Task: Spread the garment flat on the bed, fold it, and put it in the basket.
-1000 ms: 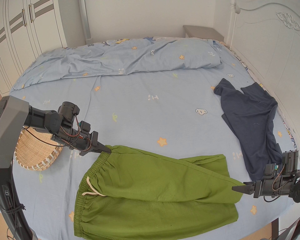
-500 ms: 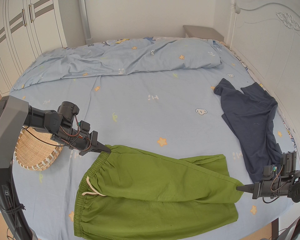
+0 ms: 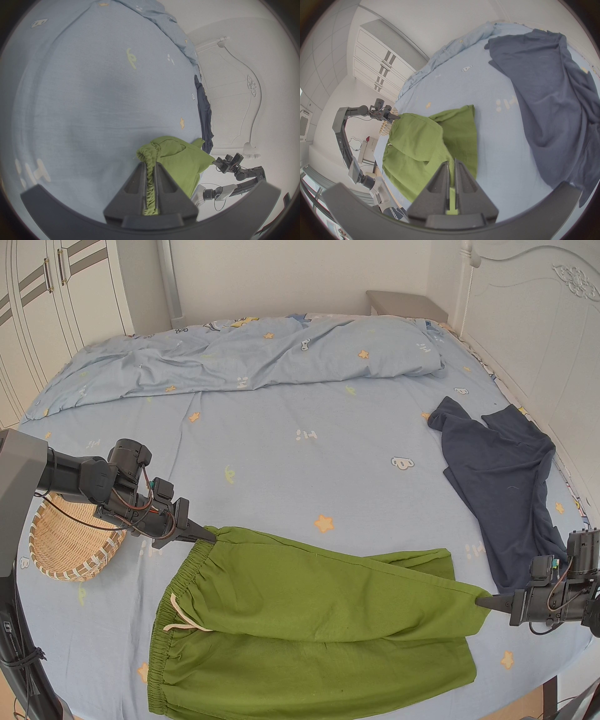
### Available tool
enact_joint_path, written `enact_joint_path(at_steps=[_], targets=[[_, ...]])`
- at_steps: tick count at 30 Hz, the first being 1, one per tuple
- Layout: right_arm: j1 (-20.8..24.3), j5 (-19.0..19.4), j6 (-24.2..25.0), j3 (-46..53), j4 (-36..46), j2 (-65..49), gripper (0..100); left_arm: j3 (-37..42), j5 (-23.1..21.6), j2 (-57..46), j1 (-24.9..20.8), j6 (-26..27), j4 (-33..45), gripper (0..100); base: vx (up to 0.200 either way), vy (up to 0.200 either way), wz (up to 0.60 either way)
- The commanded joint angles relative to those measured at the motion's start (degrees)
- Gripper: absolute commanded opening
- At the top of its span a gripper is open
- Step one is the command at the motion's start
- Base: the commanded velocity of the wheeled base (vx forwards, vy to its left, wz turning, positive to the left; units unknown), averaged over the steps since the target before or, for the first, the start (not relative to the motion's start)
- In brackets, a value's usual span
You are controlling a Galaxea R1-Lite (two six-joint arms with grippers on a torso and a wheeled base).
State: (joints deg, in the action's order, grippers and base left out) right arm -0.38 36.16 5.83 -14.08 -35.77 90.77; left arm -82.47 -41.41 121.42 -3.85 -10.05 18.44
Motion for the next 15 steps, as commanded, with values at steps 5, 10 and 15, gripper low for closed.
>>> enact_joint_path(at_steps=[5, 10, 15], targets=[[3.5, -0.9, 0.0, -23.3, 33.5, -18.1, 0, 3.0, -0.2, -6.7, 2.4, -0.2, -0.2, 0, 0.000, 0.000, 0.00], [3.5, -2.2, 0.0, -32.9, 38.4, -17.6, 0, 4.9, -0.3, -10.5, 4.2, -0.3, -0.5, 0, 0.000, 0.000, 0.00], [10.0, -6.6, 0.3, -38.0, 44.4, -18.3, 0, 5.5, -0.3, -13.1, 6.0, -1.2, -0.6, 0, 0.000, 0.000, 0.00]])
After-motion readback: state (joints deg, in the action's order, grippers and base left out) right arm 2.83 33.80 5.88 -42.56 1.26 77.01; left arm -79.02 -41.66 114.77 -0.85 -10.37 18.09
